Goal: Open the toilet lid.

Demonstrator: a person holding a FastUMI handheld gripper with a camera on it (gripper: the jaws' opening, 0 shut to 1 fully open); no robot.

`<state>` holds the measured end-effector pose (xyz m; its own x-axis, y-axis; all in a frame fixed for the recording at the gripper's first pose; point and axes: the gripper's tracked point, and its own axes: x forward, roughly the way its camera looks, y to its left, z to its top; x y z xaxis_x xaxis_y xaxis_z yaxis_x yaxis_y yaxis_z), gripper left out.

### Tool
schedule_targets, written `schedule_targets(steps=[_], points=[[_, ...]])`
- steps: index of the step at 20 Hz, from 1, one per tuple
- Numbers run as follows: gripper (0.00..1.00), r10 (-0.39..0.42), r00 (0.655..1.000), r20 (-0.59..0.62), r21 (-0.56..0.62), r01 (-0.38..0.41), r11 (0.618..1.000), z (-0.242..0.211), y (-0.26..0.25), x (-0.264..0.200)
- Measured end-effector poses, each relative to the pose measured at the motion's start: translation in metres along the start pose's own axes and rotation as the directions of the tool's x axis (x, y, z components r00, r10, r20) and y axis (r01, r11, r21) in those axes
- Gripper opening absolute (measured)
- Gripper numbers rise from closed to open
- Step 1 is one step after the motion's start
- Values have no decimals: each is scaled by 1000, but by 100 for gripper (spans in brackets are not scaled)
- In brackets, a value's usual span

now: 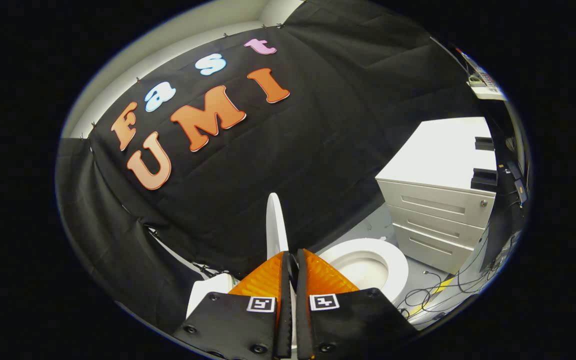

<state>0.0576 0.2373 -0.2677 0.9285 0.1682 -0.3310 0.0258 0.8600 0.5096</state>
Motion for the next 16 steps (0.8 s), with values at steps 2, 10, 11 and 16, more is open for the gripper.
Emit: schedule_targets(steps=[2, 10, 11, 16], points=[[12, 18, 1000, -1, -31, -18, 999, -1, 18, -5], [12, 89, 996, -11, -158, -90, 983, -14, 92, -23], [12, 99, 995, -13, -175, -100, 980, -16, 102, -24], [12, 136, 990, -24, -257, -138, 957, -32, 145, -36]])
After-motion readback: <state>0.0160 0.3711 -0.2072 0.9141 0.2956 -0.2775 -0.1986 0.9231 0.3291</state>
